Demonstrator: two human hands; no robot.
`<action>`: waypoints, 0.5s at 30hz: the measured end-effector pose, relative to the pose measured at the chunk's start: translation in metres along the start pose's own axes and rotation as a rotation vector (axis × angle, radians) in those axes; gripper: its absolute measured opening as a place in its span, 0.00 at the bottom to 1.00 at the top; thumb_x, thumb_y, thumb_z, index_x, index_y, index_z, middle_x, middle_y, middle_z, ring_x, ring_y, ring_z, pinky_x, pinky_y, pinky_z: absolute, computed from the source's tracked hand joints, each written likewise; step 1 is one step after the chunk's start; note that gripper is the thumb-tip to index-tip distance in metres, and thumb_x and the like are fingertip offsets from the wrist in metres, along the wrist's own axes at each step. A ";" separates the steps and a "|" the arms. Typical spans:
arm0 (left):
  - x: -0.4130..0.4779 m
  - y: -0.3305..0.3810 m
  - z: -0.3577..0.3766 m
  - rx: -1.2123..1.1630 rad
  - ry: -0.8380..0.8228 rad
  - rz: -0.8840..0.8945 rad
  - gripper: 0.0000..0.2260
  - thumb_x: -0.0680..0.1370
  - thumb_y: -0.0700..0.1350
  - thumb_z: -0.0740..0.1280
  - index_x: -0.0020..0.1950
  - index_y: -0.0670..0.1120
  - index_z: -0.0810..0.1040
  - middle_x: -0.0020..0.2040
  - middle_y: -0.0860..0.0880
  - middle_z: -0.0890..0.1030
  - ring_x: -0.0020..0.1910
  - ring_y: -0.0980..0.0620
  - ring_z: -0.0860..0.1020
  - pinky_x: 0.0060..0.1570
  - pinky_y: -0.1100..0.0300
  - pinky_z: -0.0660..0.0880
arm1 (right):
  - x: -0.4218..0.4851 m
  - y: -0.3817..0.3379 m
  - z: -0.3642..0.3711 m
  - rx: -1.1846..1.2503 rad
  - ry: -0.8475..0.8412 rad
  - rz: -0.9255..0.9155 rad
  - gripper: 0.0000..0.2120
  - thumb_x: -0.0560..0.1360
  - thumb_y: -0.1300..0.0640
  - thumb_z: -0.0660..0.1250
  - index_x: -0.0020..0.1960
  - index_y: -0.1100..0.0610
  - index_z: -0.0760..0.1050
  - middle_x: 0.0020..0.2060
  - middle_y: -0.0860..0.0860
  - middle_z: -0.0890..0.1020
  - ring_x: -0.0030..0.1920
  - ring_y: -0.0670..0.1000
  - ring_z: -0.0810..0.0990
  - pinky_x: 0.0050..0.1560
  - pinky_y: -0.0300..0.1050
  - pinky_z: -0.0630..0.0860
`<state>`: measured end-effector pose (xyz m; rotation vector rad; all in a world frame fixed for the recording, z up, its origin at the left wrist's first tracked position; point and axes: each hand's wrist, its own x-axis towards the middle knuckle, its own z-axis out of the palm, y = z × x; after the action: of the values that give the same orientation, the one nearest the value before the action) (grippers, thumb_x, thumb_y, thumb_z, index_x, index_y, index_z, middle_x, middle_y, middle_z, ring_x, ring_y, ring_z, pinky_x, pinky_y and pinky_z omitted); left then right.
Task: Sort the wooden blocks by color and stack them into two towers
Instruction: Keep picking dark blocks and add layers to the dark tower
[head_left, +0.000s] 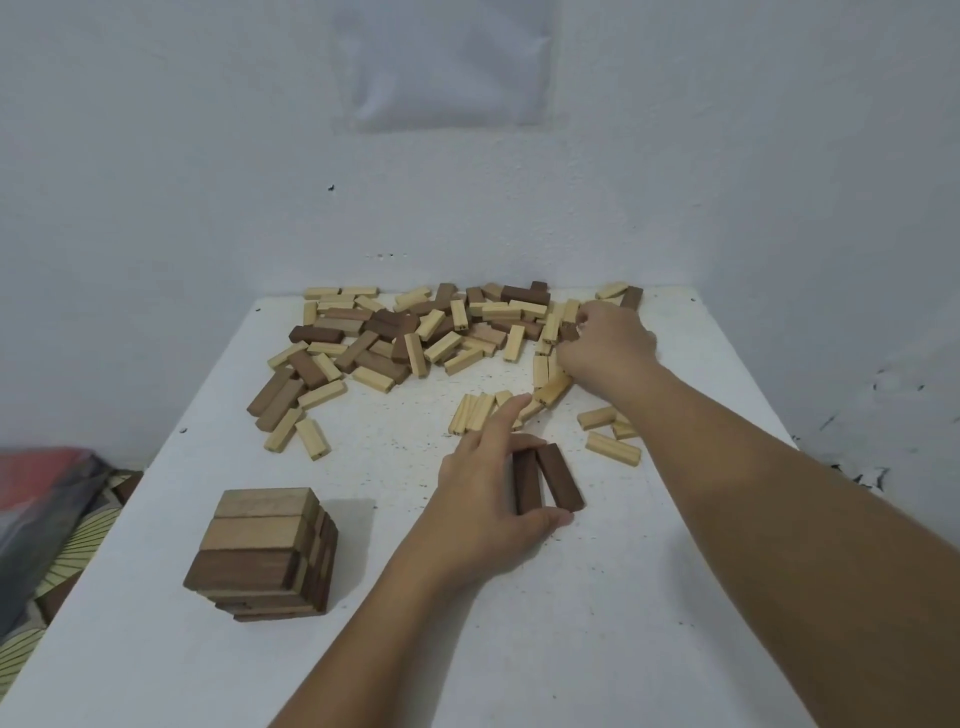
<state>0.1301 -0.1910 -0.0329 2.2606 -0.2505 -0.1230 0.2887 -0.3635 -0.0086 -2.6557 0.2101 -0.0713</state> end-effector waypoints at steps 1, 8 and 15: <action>0.000 -0.001 0.000 -0.004 0.003 -0.004 0.47 0.70 0.55 0.79 0.78 0.70 0.49 0.68 0.64 0.73 0.70 0.54 0.64 0.71 0.46 0.64 | -0.002 0.001 -0.001 0.011 0.041 -0.001 0.17 0.73 0.55 0.68 0.61 0.54 0.76 0.52 0.51 0.81 0.52 0.56 0.77 0.53 0.51 0.67; 0.000 -0.006 0.002 -0.034 0.004 -0.052 0.45 0.67 0.58 0.78 0.76 0.72 0.53 0.69 0.61 0.73 0.71 0.51 0.68 0.69 0.45 0.70 | -0.076 0.015 -0.019 0.320 0.090 -0.030 0.14 0.78 0.43 0.66 0.60 0.48 0.79 0.43 0.50 0.84 0.41 0.50 0.83 0.47 0.48 0.81; -0.032 -0.003 -0.007 -0.039 -0.065 -0.032 0.43 0.69 0.55 0.78 0.76 0.68 0.57 0.66 0.61 0.75 0.66 0.61 0.71 0.54 0.69 0.69 | -0.171 0.027 -0.020 0.325 -0.095 0.001 0.15 0.75 0.50 0.73 0.61 0.52 0.81 0.41 0.46 0.82 0.42 0.43 0.80 0.47 0.40 0.75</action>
<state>0.1009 -0.1771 -0.0310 2.2250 -0.2444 -0.2174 0.1148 -0.3690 -0.0059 -2.3288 0.1544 0.0198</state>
